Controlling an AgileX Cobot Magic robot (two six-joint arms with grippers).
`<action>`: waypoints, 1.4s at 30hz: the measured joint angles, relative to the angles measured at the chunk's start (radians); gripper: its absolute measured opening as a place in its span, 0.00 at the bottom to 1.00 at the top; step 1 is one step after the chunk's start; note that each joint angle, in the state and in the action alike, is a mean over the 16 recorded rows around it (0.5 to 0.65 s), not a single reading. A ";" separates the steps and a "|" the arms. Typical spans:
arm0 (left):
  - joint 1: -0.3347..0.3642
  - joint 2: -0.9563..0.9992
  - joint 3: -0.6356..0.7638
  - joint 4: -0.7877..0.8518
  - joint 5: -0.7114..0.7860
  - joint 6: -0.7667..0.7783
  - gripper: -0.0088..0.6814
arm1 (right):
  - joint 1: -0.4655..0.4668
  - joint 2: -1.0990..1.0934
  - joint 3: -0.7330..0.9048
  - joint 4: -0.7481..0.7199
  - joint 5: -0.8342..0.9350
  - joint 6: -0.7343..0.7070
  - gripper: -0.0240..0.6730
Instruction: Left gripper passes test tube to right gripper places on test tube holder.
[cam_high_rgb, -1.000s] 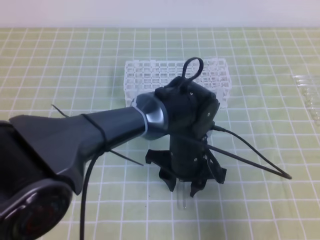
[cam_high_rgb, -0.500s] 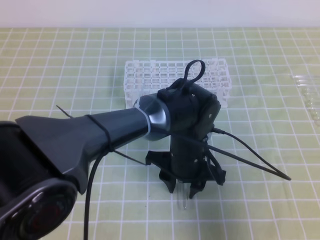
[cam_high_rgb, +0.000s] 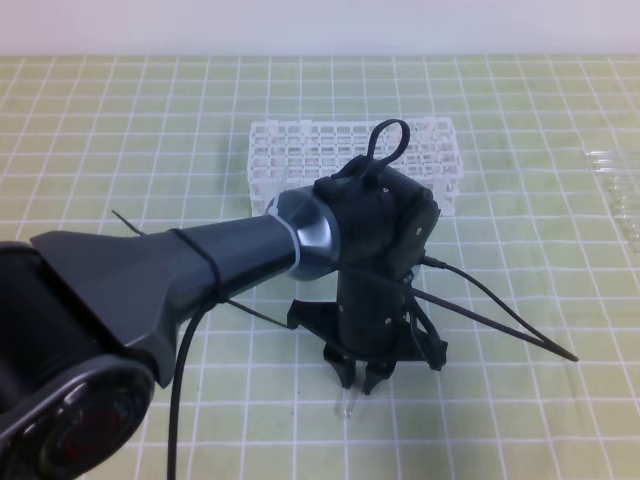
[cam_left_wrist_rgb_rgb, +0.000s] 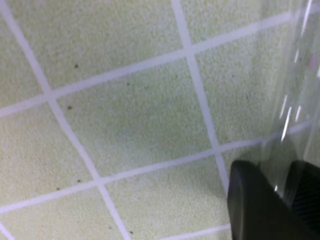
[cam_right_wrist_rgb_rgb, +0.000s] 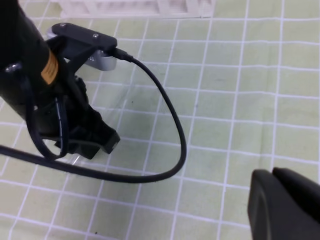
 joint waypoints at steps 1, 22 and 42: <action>0.000 0.001 0.000 0.001 0.002 0.005 0.13 | 0.001 0.000 0.000 0.000 0.000 0.000 0.01; 0.000 -0.009 0.000 0.037 0.023 0.133 0.05 | 0.007 0.000 0.000 -0.001 0.000 0.000 0.01; 0.000 -0.229 0.000 0.073 -0.013 0.211 0.07 | 0.007 0.000 0.001 0.008 0.003 0.000 0.01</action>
